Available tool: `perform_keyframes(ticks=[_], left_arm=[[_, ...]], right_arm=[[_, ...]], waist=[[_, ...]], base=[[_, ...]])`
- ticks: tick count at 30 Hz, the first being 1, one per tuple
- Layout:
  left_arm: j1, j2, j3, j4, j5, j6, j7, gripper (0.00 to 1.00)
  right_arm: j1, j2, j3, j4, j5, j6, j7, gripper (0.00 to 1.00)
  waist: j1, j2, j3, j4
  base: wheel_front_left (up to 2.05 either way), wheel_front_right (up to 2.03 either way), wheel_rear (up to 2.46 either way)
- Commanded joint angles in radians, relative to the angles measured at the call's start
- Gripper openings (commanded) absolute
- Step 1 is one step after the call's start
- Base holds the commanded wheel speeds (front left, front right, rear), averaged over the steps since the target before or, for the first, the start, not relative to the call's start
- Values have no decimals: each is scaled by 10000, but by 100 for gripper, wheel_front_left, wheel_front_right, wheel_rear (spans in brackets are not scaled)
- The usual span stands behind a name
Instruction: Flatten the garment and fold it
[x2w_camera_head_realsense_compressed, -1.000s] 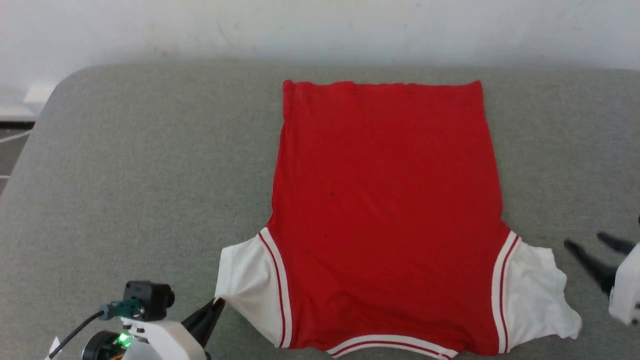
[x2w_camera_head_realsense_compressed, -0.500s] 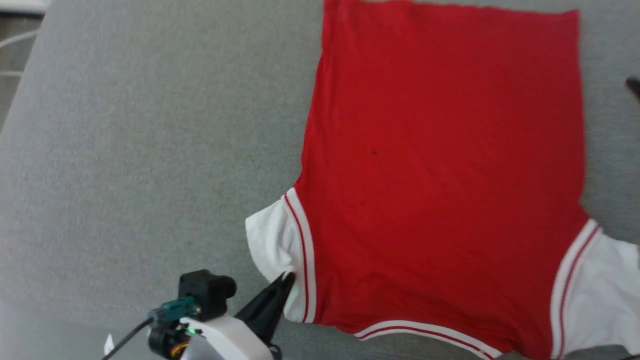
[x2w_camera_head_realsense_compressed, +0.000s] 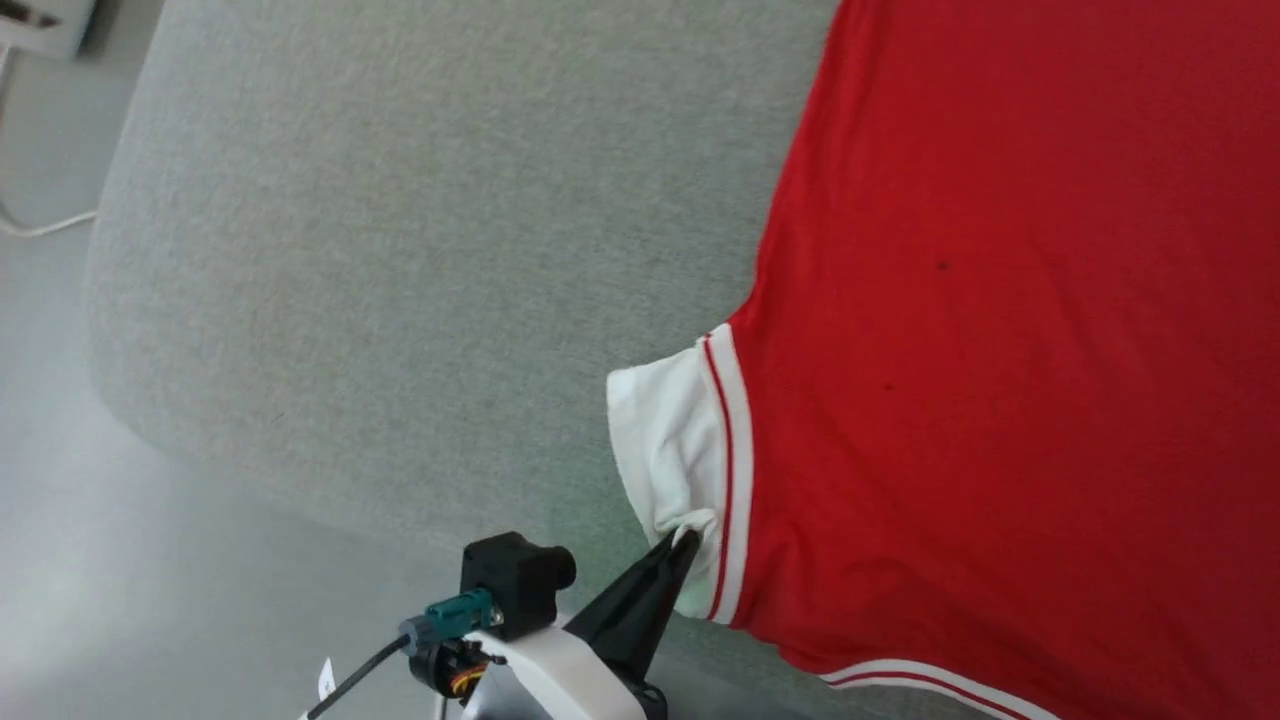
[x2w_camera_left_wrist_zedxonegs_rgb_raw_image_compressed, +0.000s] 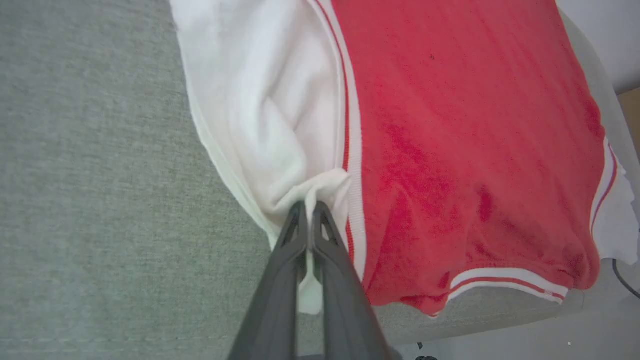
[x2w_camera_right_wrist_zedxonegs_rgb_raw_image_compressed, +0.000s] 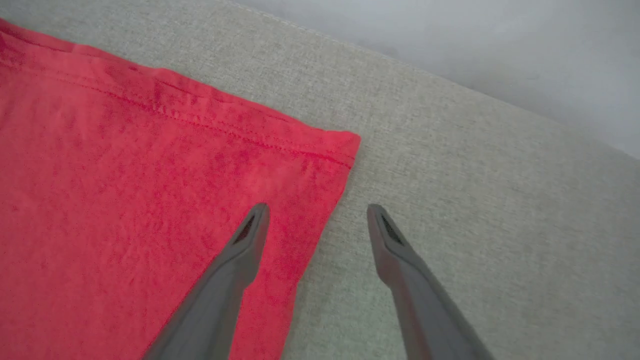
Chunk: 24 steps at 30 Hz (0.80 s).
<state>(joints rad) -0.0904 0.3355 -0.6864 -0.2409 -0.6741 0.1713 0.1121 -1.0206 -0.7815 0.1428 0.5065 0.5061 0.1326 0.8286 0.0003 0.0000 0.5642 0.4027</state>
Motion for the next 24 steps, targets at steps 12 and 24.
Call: perform_keyframes(ticks=[12, 24], left_arm=[[-320, -168, -103, 357, 103, -203, -262, 0], [-217, 372, 250, 465, 234, 187, -146, 0]], right_arm=[[49, -677, 1210, 841, -469, -19, 55, 0], [1393, -309, 1170, 1844, 357, -19, -1117, 0]], waist=[[-3, 0, 985, 829], [-3, 0, -924, -654]], base=[[0, 0, 0], [0, 0, 0]])
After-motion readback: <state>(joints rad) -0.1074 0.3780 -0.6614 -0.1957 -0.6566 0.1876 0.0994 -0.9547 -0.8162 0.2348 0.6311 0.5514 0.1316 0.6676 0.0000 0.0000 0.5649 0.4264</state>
